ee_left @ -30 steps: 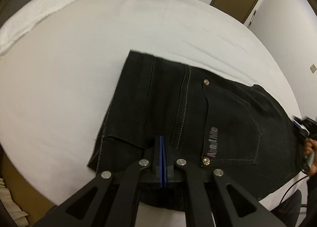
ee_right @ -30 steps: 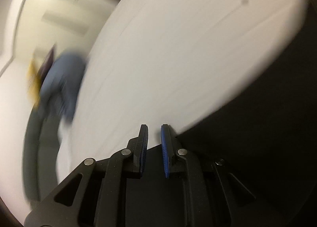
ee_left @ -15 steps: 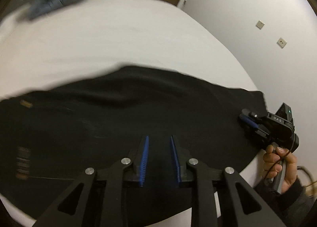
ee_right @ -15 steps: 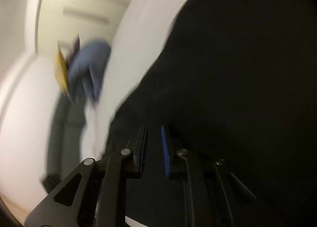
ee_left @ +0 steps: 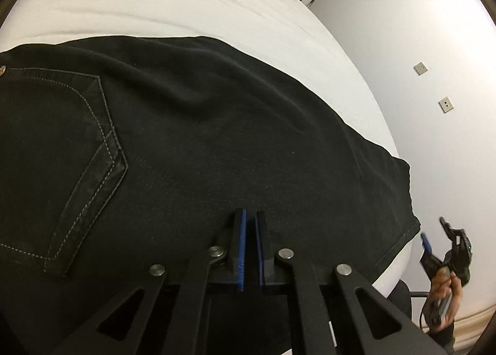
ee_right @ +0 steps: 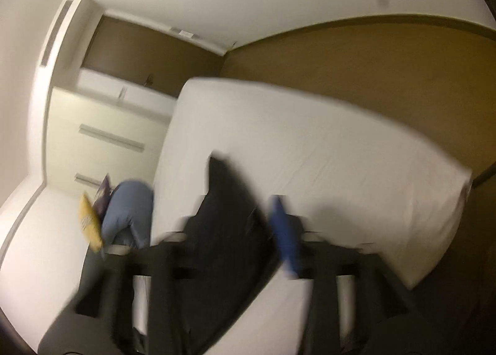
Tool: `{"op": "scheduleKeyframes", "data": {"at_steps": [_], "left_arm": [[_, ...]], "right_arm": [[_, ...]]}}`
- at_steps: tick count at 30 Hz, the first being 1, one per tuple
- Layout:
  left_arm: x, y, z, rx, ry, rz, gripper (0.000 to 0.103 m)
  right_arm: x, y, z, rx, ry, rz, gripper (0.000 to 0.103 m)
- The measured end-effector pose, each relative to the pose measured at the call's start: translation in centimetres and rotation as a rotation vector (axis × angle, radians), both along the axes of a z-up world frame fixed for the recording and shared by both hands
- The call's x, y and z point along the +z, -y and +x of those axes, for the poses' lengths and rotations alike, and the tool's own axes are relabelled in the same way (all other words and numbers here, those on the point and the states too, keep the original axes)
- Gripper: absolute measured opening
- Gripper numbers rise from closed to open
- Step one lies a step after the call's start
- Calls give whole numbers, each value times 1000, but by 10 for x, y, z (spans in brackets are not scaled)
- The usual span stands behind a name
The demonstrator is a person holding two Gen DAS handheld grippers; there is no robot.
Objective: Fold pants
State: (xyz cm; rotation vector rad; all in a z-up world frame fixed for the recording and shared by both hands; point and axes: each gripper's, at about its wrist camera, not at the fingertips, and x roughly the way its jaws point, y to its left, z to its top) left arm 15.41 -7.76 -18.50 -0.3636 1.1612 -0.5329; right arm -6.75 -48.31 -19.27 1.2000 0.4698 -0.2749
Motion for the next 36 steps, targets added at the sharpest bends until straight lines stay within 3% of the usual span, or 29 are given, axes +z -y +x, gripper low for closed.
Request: {"op": "scheduleKeyframes", "data": {"at_steps": [1,5,8,13,16,18,21,24,29,36], "left_arm": [[1,-1,-1,-3,4,4,7],[-4,5,0,-3,-2,-7,7],[-5,-4,0,3,-10,-16,5],[-7,-8,0,10,-16,-25,4],[-8,-7,1,9,-21,-27,4],[-8,-15,2,4,-24,-28,4],[-8,-17,2,1,-22,-32,4],[-9,-15,1,2,-23,-42,4],[-11,-20,1,3,-24,-56,4],[-14,-26,2,8,-29,-84,4]], "right_arm": [[13,-5,21,5,-2,8,67],[-14,-31,33,-7,-54,88,67],[-34,-39,49,-41,-21,137,66],[-38,-20,29,-53,6,203,64],[-35,-17,36,-54,6,219,51],[-30,-14,24,-52,12,240,34],[-42,-13,27,-73,14,273,19],[-48,-13,29,-91,9,281,9],[-33,-23,38,-84,-37,171,7],[25,-58,66,26,-150,-154,6]]}}
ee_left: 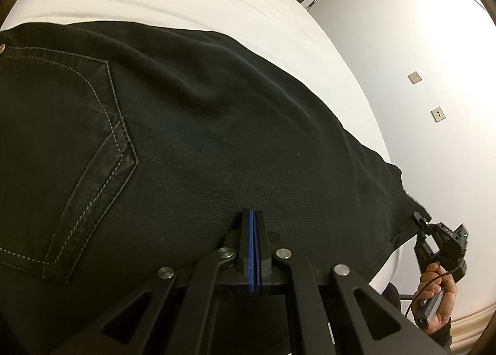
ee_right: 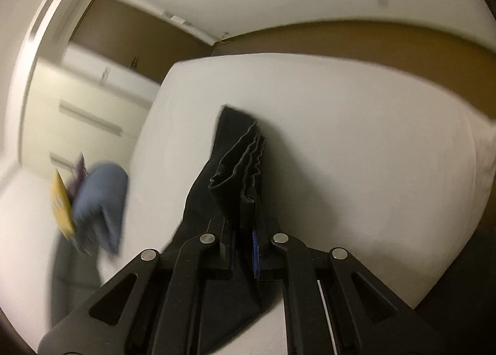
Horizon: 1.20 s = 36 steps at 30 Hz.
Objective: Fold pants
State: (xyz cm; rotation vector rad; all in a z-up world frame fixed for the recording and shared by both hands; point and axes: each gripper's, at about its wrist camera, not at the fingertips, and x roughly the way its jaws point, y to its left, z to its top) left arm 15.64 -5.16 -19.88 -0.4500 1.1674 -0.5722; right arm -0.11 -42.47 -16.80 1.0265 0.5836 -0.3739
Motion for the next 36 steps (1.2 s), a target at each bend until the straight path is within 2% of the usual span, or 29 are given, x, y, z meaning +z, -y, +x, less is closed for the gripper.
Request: {"op": "scheduleKeyframes", "data": {"at_steps": [4,5,8,11,13,16,17,18,19,20,21,23,26,28,36], "left_arm": [[-2,-4,0,1,-1,-15,4],[-3,-5,0,1,-2,-18,4],[-5,-8,1,0,-5,-26,4],[-6,-10,2,3,-9,-31,4],[-5,-10,2,4,-13,-28,4],[3,-7,3,-5,-7,4,3],[8,-5,3,-15,4,17,9],[13,-2,2,-27,12,17,28],[17,1,2,-35,17,1,40],[21,5,3,-38,17,-15,65],[26,11,4,-32,12,-32,84],[29,20,6,-27,0,-62,95],[27,43,17,-72,-66,-128,96],[23,58,27,-96,-106,-131,96],[24,84,50,-157,-168,-151,98]], "right_arm": [[32,-49,31,162,-63,-223,6],[40,-73,40,231,-86,-313,6],[49,-134,58,398,-136,-501,6],[36,-194,70,557,-200,-668,6],[17,-221,73,634,-265,-718,6],[-16,-234,79,664,-348,-745,6],[-19,-235,77,662,-342,-759,6],[-19,-236,76,664,-337,-776,6],[-19,-236,76,671,-334,-796,6],[-19,-237,74,674,-331,-808,6],[-18,-237,74,676,-325,-821,6],[-19,-234,73,668,-314,-833,6],[-12,-239,64,656,-288,-893,6],[-5,-248,65,654,-273,-941,6],[15,-271,42,677,-234,-1107,6]]}}
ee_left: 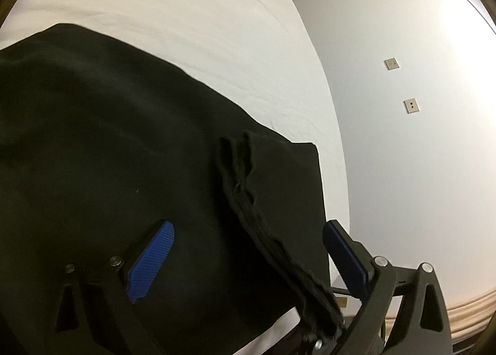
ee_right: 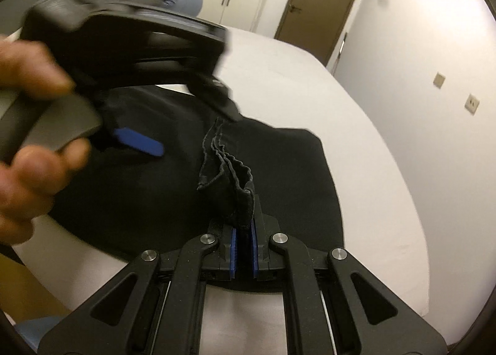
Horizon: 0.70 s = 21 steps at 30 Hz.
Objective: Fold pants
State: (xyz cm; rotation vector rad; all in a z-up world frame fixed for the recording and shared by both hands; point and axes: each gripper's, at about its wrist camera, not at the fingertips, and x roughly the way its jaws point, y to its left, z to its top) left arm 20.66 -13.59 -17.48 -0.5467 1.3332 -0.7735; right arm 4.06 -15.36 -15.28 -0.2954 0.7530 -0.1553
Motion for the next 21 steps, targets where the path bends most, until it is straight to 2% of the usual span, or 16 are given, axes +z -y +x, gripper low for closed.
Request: {"op": "scheduleKeyframes", "data": {"at_steps": [2,4,6,7,8,9,15,21], "left_arm": [[0,0,4,-8,-13,3,96],[-2,-3,12,-13,-21,21,80],[-5,-1,19,-36,-41,28,30],[-5,-1,18,-49,-41,42,19],[-4,-2,19,-63,-31,51,13],[-2,-3,19,-73,-20,56,9],[13,-24,26,-111,54,74,8],[21,-57,32,-145,116,152,8]], "right_arm": [[1,-6,-4,18,2,-22,6],[1,-11,-5,31,0,-33,6],[2,-17,-11,46,0,-45,6],[4,-17,-14,53,-1,-52,6],[4,-21,-14,64,-3,-63,6],[5,-23,-15,73,-3,-68,6],[10,-41,-14,130,-8,-95,6],[10,-67,-11,224,-13,-119,6]]}}
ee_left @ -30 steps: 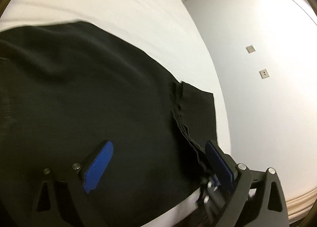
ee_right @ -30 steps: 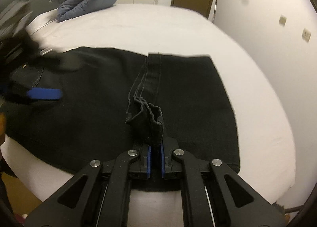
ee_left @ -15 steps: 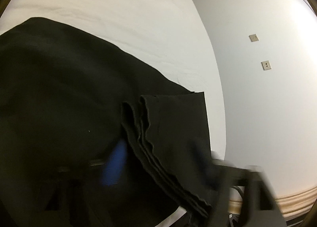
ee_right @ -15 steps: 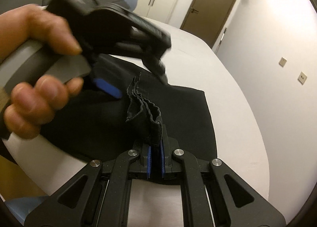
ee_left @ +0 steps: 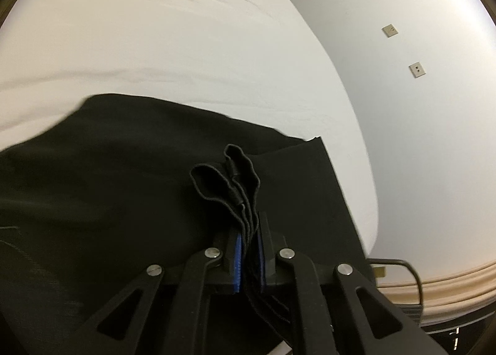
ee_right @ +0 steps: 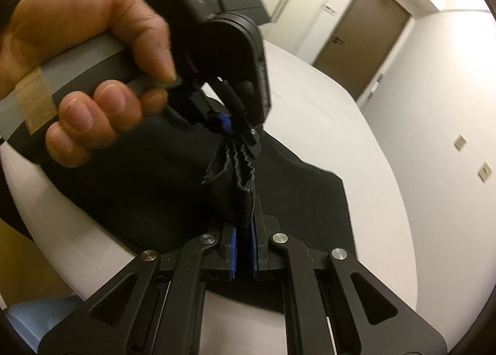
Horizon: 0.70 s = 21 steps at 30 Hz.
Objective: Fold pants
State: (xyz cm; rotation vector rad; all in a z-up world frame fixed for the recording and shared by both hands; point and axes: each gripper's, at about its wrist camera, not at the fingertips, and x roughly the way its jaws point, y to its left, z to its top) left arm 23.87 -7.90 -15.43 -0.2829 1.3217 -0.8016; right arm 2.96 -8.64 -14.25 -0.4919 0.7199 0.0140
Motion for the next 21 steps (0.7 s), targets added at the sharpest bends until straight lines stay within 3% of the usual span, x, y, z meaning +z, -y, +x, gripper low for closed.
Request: {"op": "scheduleKeyframes", "data": {"at_steps": [7,21], "left_arm": [[-9,-32,-2,24,10,51,8],[-29,-77,-2,86,-4,75,8]], "right_arm": [[-14,-35,4,110,-53,5,6],[-39,-40,10,188,-125,9,6]]}}
